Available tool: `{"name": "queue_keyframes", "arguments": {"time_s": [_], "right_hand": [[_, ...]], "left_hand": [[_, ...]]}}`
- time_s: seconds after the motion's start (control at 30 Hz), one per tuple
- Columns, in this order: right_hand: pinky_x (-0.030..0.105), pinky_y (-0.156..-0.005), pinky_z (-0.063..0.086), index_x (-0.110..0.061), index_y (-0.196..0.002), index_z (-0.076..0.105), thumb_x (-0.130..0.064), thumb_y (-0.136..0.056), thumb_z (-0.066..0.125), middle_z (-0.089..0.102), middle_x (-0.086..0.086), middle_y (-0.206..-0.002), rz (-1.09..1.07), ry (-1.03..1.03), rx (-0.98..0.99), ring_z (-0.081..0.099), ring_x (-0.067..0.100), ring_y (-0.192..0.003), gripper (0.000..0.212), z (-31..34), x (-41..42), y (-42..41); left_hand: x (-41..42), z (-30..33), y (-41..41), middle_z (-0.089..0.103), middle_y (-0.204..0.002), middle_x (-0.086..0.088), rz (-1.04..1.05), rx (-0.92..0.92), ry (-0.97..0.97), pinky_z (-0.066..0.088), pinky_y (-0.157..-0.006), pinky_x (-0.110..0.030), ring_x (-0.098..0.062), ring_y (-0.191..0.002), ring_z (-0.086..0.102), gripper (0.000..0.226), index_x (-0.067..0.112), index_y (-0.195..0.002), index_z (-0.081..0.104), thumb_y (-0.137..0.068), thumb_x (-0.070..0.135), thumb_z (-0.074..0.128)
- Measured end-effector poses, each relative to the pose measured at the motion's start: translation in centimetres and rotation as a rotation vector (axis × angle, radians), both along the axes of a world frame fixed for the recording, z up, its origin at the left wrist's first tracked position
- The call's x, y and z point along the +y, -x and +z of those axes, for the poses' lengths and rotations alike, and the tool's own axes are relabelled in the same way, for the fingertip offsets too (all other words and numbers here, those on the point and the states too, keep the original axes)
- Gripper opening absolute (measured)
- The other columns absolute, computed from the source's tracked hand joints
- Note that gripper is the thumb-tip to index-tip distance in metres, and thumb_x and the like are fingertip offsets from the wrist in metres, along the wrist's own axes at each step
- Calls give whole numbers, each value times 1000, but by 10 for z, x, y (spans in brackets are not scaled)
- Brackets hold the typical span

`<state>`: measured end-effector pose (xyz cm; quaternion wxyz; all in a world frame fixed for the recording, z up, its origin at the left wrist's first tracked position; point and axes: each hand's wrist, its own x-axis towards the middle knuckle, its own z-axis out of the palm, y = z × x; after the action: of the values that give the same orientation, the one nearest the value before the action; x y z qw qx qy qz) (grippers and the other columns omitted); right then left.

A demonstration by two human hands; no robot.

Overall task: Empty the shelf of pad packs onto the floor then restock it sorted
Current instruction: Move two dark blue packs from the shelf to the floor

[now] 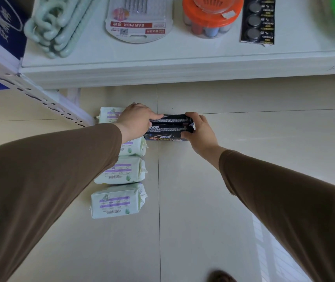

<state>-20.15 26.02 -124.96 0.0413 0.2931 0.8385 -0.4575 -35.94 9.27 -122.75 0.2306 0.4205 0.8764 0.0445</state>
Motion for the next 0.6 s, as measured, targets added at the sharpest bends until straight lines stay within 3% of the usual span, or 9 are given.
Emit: {"name": "queue_keyframes", "arguments": {"time_s": [0.3,0.43,0.6], "right_hand": [[28,-86,46,-30,-149,33,-13,-87,66,42,-1,-139,-8,-7,-6,52,15,-103,73,5,1,3],[27,-83,46,-30,-151,30,-14,-87,69,40,-2,-143,-13,-1,-4,57,19,-108,76,7,2,4],[25,-84,43,-29,-153,28,-17,-86,71,38,-3,-147,1,-19,-8,54,14,-112,80,11,2,3]], "left_hand": [[1,6,4,61,-117,-9,15,5,-21,35,-102,-34,-29,-118,46,50,39,-144,46,-99,19,52],[-2,11,3,56,-133,-11,4,9,-4,31,-109,-36,-30,-130,42,55,36,-149,39,-98,20,53],[-3,10,3,45,-151,1,-53,21,-11,23,-117,-38,-25,-140,34,57,29,-151,37,-97,20,54]]}}
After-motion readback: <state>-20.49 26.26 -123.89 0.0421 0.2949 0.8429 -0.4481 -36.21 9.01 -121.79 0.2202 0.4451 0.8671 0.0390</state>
